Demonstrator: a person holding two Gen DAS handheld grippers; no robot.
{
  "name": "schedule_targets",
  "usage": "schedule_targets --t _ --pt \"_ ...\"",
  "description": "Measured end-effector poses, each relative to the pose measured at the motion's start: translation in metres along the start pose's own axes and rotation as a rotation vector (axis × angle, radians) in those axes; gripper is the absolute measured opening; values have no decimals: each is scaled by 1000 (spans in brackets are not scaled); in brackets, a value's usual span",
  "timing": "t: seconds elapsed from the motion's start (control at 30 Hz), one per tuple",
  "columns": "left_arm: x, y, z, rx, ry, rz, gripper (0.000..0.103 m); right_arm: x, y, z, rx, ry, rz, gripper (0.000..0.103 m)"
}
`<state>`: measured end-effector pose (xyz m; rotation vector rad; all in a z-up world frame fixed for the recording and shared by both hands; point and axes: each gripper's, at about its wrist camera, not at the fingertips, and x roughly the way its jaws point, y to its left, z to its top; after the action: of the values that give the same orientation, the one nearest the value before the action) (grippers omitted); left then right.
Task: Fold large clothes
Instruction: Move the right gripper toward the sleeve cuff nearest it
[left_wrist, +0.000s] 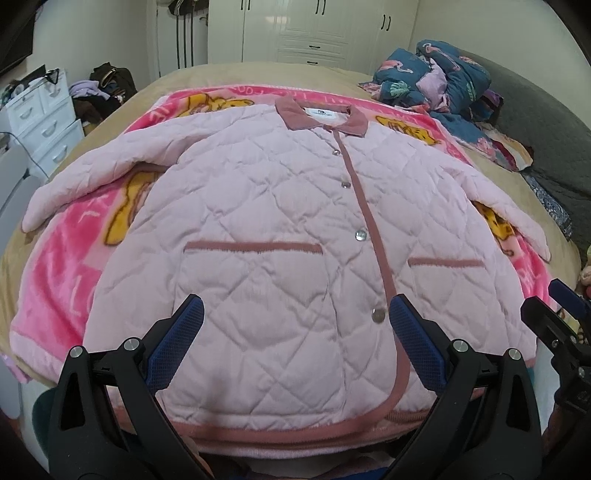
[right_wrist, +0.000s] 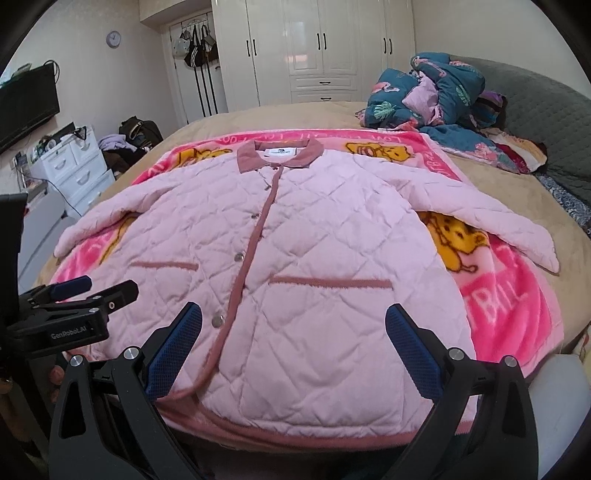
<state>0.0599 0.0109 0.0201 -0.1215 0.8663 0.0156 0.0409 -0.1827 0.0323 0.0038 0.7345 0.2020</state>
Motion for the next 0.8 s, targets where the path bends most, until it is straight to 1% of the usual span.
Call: schedule_targets --t 0.2,0.53,0.8 --pt "4 -5 18 -8 -6 -7 94 7 -3 18 -3 -5 -11 99" --pt "15 -13 58 -34 -20 -16 94 13 -18 52 14 -47 -17 99" --pt "22 -24 87 -42 -36 5 94 27 -29 85 19 -66 -12 99"
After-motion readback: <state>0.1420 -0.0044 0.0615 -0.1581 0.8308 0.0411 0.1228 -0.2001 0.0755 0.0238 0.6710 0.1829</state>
